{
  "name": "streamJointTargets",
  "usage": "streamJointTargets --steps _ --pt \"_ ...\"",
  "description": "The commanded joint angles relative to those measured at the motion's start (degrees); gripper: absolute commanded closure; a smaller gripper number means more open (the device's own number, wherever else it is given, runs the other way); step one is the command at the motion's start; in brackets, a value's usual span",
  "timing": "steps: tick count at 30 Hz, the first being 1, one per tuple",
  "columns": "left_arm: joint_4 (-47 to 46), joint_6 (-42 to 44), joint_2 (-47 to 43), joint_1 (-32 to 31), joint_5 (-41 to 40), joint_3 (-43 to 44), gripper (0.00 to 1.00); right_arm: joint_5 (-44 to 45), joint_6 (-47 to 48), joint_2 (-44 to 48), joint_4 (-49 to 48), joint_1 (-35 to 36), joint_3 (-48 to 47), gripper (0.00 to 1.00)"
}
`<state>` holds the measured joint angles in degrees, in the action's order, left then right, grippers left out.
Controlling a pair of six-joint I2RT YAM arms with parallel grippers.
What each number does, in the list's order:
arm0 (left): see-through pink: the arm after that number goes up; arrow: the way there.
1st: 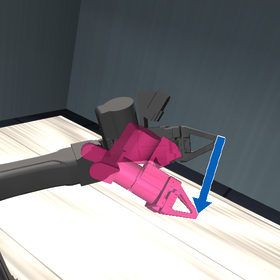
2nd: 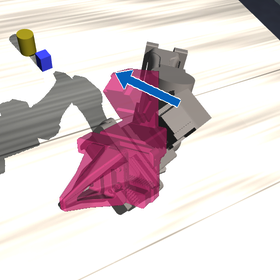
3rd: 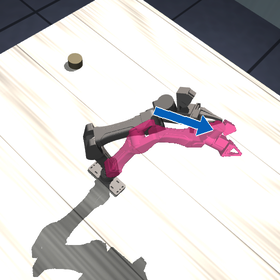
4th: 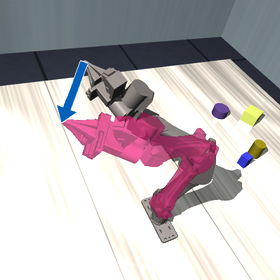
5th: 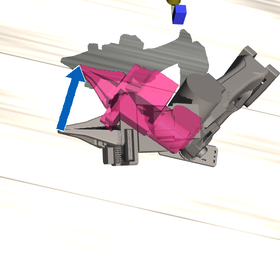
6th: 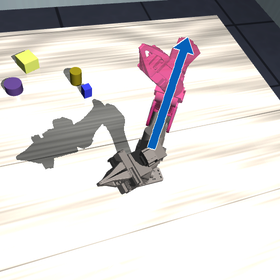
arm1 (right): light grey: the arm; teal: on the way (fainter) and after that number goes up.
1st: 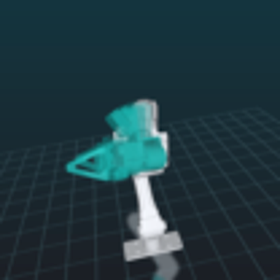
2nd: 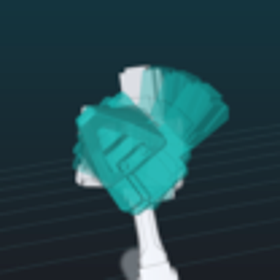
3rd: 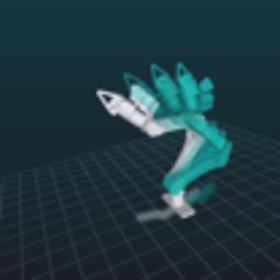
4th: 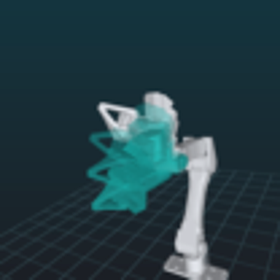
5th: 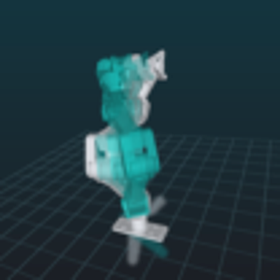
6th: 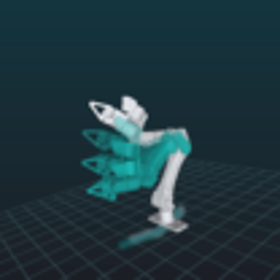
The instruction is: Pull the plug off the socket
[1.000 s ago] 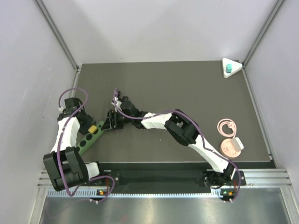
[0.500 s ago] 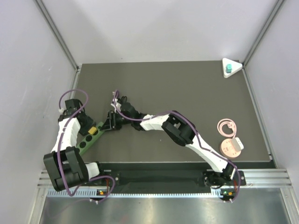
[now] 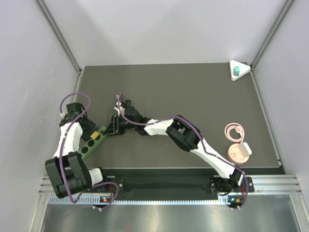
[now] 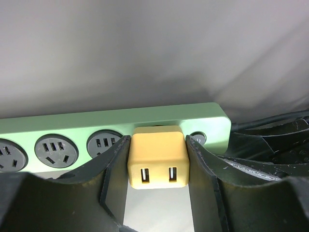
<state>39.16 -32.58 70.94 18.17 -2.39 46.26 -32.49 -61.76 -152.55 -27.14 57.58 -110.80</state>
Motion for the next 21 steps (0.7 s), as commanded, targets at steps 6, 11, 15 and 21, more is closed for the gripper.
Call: streamJointTargets --steps 6,11,15,21 --pt "-1.01 0.32 -0.54 -0.07 5.64 -0.03 1.00 3.40 0.50 -2.22 -5.55 0.25 -2.05 0.69" --pt "-1.71 0.41 -0.36 -0.07 6.87 -0.56 1.00 3.40 -1.52 -3.19 -7.41 0.07 -2.57 0.84" --pt "-1.63 0.58 -0.01 -0.07 6.88 -0.30 1.00 3.92 -2.31 -3.72 -7.05 -0.01 -2.40 1.00" --pt "-1.01 -0.29 -0.01 -0.07 8.71 1.19 1.00 7.26 2.15 -3.46 5.75 0.69 -3.80 1.00"
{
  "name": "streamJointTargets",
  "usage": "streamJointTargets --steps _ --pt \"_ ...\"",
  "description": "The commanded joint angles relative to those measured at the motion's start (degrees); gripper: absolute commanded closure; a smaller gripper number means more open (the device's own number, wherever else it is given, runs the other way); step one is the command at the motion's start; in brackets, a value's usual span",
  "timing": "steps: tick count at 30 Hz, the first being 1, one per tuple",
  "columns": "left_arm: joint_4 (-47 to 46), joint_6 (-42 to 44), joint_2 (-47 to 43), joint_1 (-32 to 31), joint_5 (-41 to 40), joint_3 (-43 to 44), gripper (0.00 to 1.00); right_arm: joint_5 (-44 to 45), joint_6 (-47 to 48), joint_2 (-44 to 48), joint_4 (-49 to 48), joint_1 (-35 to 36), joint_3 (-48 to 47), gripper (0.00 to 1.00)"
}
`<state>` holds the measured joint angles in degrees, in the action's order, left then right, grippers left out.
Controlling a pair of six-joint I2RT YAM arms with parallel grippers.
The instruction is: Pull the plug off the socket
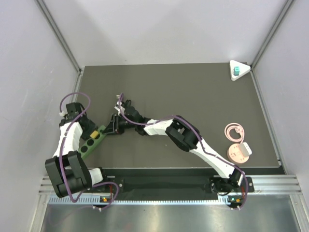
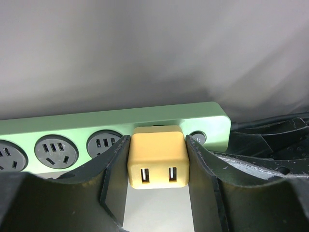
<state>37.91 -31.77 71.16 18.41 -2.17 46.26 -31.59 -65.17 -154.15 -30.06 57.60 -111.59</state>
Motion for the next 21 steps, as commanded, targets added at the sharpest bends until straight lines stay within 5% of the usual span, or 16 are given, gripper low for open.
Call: streamJointTargets --steps 1,10,21 --pt "0.49 -1.71 -0.31 -0.40 8.68 1.64 1.00 7.15 7.66 -1.86 11.40 1.02 -3.28 1.00" --pt "1.99 -4.35 -1.90 -0.31 10.43 5.33 1.00 12.96 14.27 -4.41 31.53 1.99 -9.61 1.00" --pt "2.96 -6.82 -1.11 -0.40 13.52 8.14 1.00 16.82 17.44 -6.60 42.45 1.90 -12.34 1.00"
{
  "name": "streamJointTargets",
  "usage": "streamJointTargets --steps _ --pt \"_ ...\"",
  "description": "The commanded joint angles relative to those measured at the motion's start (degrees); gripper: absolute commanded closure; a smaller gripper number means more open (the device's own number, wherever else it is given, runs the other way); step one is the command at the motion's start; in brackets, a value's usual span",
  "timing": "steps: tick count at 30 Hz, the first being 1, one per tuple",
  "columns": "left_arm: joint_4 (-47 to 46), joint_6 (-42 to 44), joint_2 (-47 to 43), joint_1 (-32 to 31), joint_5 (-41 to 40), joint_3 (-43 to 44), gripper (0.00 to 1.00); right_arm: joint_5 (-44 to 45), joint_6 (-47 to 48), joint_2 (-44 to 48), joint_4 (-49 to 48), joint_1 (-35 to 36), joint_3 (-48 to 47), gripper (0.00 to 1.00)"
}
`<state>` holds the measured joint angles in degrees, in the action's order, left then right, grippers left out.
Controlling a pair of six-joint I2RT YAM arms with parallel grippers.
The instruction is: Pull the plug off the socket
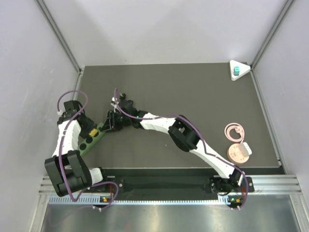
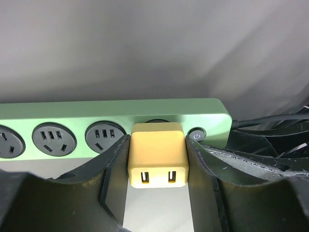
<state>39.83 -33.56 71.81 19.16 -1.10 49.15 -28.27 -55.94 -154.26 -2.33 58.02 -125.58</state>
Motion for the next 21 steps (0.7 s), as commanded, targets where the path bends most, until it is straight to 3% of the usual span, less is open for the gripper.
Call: streamJointTargets --steps 1,7,9,16,21 --pt "1.12 -5.11 -1.76 -1.05 12.09 5.43 1.00 13.94 8.91 -6.67 15.59 1.57 1.65 1.00" --pt "1.39 -5.11 -0.53 1.75 13.67 7.28 1.00 14.21 8.92 -7.20 17.45 1.22 2.70 1.00" --pt "1.74 -3.98 -0.27 3.33 14.02 7.37 1.00 11.59 6.39 -6.85 13.96 0.43 4.46 1.00" --pt "0.24 -0.63 -4.22 4.40 11.83 0.35 1.00 8.06 3.83 -4.83 7.87 -1.59 8.33 1.00" --pt "1.56 1.56 -6.07 4.31 7.44 -0.37 1.00 12.17 5.22 -4.74 13.56 -1.51 6.84 1.00"
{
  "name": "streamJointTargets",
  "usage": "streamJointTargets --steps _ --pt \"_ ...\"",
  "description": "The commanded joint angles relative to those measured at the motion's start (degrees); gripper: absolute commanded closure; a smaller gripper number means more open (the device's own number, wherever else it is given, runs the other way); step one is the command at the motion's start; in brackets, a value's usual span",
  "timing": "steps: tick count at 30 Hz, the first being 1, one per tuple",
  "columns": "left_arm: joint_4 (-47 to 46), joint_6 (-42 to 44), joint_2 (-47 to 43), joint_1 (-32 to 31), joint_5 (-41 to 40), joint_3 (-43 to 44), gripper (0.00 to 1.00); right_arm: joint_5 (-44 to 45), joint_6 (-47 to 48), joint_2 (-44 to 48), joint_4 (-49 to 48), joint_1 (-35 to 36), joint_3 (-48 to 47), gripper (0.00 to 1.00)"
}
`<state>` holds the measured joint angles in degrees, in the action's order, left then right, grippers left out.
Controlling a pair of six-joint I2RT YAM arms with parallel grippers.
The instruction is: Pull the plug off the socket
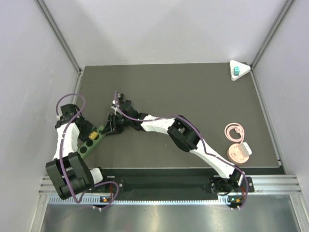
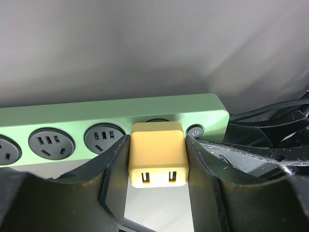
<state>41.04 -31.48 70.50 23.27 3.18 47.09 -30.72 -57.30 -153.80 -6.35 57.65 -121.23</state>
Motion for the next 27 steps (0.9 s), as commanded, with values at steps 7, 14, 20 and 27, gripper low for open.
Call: streamJointTargets --steps 7,14,20,27 --pt "1.94 -1.21 -1.51 -3.14 2.61 8.54 1.00 17.71 8.08 -6.51 20.58 0.10 0.21 1.00" --pt "0.54 -3.76 5.78 -4.28 9.82 9.94 1.00 19.64 8.78 -6.95 22.60 0.36 -0.23 1.00" --pt "1.24 -4.03 7.56 -4.11 13.45 11.45 1.00 18.68 8.17 -6.69 22.35 0.19 0.46 1.00" --pt "-2.00 -0.24 -3.69 -1.12 6.31 4.07 1.00 13.24 2.81 -3.97 12.51 -0.78 6.79 1.00"
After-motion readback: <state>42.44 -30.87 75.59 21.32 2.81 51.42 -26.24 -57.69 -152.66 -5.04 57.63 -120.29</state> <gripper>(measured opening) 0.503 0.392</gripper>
